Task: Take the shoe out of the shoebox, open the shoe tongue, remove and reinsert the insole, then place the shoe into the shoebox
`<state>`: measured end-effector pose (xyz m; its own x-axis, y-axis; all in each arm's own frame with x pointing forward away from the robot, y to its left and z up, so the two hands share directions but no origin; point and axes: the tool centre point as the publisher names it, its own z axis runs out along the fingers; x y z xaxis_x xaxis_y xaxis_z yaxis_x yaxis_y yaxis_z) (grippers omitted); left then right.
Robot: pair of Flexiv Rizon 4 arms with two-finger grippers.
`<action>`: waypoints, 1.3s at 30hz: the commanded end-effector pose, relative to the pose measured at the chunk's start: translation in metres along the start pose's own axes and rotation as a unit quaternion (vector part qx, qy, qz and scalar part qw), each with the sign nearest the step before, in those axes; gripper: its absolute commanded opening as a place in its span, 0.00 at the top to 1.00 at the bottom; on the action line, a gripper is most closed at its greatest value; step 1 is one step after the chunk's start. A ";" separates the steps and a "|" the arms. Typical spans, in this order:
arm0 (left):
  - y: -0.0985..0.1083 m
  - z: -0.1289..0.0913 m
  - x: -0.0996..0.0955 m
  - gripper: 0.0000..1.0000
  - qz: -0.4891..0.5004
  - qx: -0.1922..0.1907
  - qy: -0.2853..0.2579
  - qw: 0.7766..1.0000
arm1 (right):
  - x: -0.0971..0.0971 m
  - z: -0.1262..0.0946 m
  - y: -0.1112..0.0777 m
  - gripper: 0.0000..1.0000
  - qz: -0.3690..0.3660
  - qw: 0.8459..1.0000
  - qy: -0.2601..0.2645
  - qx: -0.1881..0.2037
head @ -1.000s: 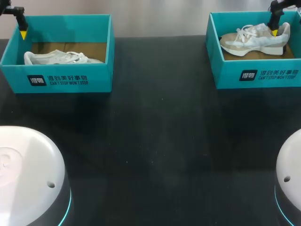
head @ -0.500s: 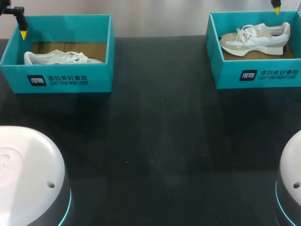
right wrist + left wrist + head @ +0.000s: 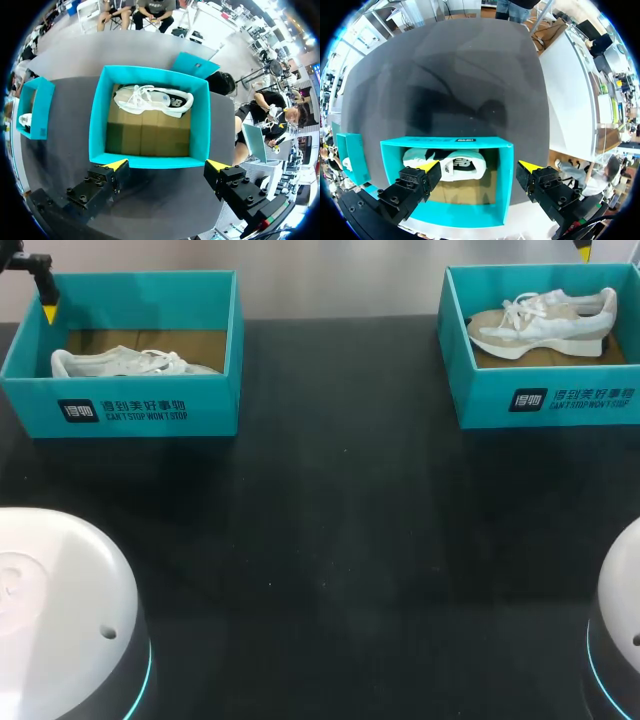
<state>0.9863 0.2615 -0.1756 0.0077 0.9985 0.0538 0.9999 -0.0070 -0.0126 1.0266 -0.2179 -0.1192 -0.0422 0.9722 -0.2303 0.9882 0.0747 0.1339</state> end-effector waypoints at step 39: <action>-0.002 0.000 0.000 0.00 0.000 -0.002 0.001 1.000 | -0.050 0.190 0.101 0.00 0.070 0.998 0.009 0.006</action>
<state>0.9862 0.2615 -0.1754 0.0074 0.9985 0.0539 0.9999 -0.0068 -0.0125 1.1416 -0.2961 -0.2613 0.0908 0.9767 -0.1946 0.9838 -0.0577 0.1694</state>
